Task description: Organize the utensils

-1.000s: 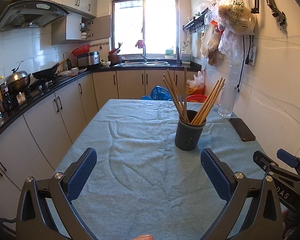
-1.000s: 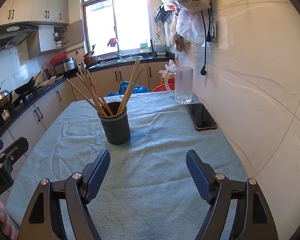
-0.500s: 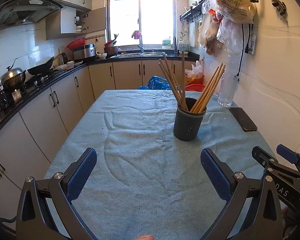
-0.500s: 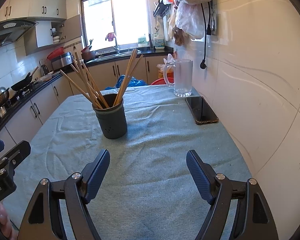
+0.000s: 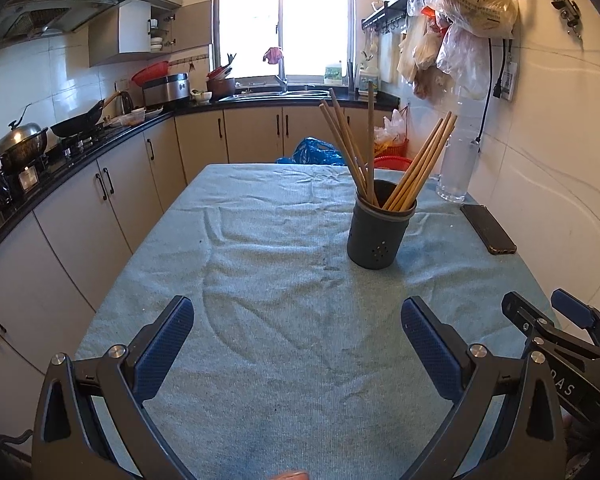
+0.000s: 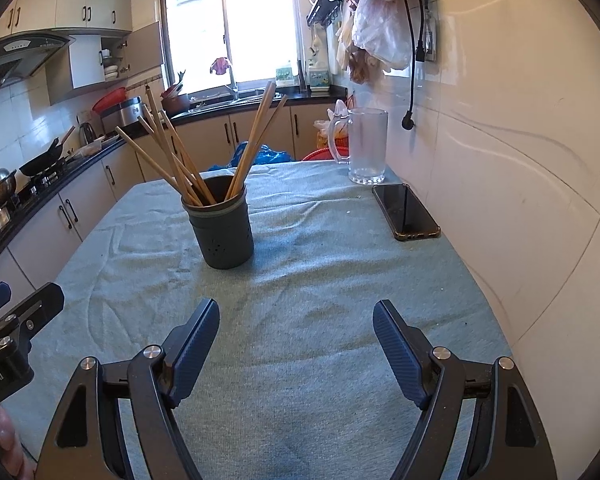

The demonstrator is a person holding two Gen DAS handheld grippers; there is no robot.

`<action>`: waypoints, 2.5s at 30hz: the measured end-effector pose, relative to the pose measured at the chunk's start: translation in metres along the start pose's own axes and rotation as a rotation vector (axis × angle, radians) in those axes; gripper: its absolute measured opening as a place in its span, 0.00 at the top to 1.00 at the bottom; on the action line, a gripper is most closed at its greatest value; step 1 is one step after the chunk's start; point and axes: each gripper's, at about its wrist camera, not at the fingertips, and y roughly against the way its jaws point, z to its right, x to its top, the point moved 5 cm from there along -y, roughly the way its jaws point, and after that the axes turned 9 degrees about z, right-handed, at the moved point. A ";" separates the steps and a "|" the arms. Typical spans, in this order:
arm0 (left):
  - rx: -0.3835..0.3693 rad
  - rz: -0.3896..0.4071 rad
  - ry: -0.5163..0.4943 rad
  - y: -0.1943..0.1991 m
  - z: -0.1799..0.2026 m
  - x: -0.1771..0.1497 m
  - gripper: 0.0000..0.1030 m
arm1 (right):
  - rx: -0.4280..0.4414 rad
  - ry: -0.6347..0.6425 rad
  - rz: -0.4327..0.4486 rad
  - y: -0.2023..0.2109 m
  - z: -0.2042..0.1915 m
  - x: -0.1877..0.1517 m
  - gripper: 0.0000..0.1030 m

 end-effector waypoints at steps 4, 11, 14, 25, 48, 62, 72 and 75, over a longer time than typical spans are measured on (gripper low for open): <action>0.002 -0.005 0.004 0.000 -0.001 -0.002 0.00 | 0.000 0.000 0.001 0.000 -0.001 -0.001 0.19; -0.003 -0.020 0.002 -0.003 -0.001 -0.004 0.00 | -0.003 0.009 -0.002 0.000 -0.004 -0.002 0.18; -0.008 -0.022 0.002 -0.004 -0.002 -0.004 0.00 | -0.007 0.021 0.003 0.001 -0.006 -0.002 0.18; -0.013 -0.032 0.001 -0.005 -0.002 -0.007 0.00 | -0.014 0.035 0.009 0.000 -0.007 -0.004 0.18; -0.018 -0.022 -0.009 -0.007 -0.002 -0.008 0.00 | -0.019 0.018 0.044 0.004 -0.004 0.000 0.18; -0.025 -0.024 -0.007 -0.007 -0.001 -0.009 0.00 | -0.016 0.014 0.048 0.003 -0.004 0.000 0.17; -0.033 -0.040 -0.004 -0.011 0.000 -0.012 0.00 | -0.017 0.009 0.038 -0.001 -0.004 -0.002 0.17; -0.033 -0.044 -0.006 -0.013 0.000 -0.013 0.00 | -0.015 0.009 0.034 -0.002 -0.004 -0.003 0.17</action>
